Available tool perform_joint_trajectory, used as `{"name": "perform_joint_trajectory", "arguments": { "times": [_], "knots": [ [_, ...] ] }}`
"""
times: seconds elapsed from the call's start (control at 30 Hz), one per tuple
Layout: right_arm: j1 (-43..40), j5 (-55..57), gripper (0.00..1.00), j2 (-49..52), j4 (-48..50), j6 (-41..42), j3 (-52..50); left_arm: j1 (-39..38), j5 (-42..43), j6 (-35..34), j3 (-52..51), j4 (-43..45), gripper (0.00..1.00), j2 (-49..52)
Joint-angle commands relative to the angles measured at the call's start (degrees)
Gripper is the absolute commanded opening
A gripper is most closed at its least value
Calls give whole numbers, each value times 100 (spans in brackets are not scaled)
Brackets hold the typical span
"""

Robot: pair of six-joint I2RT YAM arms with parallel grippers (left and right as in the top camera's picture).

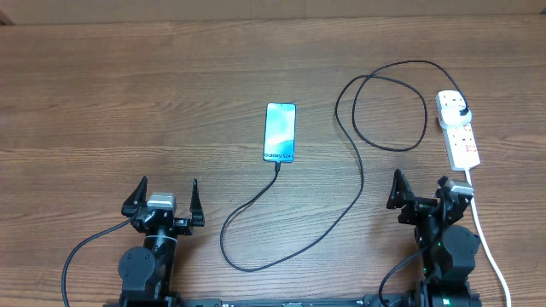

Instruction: Plug charger to phone and switch on socket

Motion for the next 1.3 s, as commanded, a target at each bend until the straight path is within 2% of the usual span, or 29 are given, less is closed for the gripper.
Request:
{"name": "perform_joint_trajectory", "arguments": {
  "times": [0.0, 0.33, 1.27],
  "knots": [
    [22, 13, 100, -348, 26, -157, -61, 42, 59, -37, -22, -4, 100, -66],
    [151, 20, 100, -1014, 26, -168, -61, 42, 59, -37, -22, -4, 100, -66],
    [273, 31, 100, -1010, 33, -304, -61, 42, 59, -37, -22, -4, 100, -66]
  ]
}}
